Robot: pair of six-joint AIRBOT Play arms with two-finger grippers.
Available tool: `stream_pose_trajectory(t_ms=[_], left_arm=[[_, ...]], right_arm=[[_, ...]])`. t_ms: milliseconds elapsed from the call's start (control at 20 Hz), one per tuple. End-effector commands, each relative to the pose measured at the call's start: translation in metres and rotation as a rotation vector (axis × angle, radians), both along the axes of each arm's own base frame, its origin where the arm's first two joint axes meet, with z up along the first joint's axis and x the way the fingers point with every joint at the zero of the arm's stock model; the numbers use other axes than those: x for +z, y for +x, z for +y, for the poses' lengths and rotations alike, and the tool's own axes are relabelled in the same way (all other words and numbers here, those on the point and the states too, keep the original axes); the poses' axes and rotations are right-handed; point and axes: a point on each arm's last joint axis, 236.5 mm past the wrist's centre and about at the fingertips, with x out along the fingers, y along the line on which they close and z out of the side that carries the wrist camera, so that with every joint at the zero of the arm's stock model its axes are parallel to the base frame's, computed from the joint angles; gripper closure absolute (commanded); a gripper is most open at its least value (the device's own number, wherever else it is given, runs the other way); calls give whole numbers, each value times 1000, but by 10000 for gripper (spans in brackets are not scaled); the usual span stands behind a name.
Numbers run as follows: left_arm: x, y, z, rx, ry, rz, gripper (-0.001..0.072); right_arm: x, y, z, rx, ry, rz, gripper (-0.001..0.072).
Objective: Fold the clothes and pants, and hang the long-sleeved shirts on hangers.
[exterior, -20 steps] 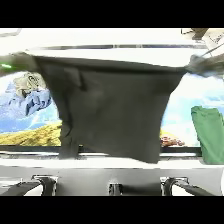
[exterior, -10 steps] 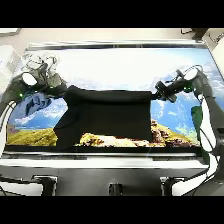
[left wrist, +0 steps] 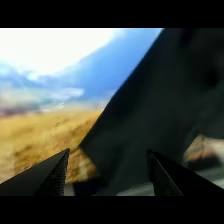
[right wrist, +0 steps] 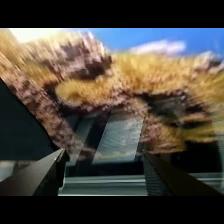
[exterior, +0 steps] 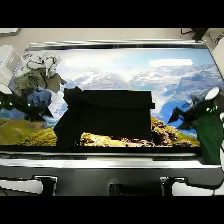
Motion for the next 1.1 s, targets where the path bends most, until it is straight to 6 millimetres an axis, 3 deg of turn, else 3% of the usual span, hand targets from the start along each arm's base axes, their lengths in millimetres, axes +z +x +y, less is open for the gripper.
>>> stream_pose_trajectory(t_ms=[0, 300, 350, 400, 550, 600, 650, 750, 850, 900, 950, 1000, 1050], left_arm=[[-34, -28, -10, -36, -47, 0, 189], [-42, 0, -26, -8, -73, -106, 189], [-44, 2, -30, -6, -81, -107, 189], [-44, 4, -36, -2, -103, -108, 195], [-45, 7, -50, 17, -157, -102, 424], [-44, 8, -55, 22, -176, -99, 524], [-40, 8, -60, 16, -201, -102, 680], [-30, 4, -68, -15, -251, -99, 675], [-23, -2, -71, -32, -268, -90, 675], [-18, -2, -72, -35, -271, -97, 676], [-10, 1, -74, -31, -278, -119, 676], [1, 6, -77, -24, -291, -152, 676], [20, 15, -80, -30, -307, -216, 677]], right_arm=[[-20, -50, 35, 21, 122, 51, 137], [-16, -35, 54, -23, 193, 0, 133], [-17, -34, 55, -7, 187, -8, 74], [-20, -33, 59, 10, 186, -17, 58], [-32, -33, 75, 54, 183, 0, 56], [-37, -32, 85, 70, 192, 5, 56], [-40, -29, 97, 79, 207, 1, 57], [-45, -21, 117, 93, 219, -24, 63], [-46, -10, 141, 92, 244, -63, 120], [-45, -5, 152, 90, 257, -83, 260], [-44, 1, 158, 92, 254, -112, 518], [-39, 7, 158, 96, 254, -130, 676], [-29, 17, 155, 108, 249, -160, 675]])
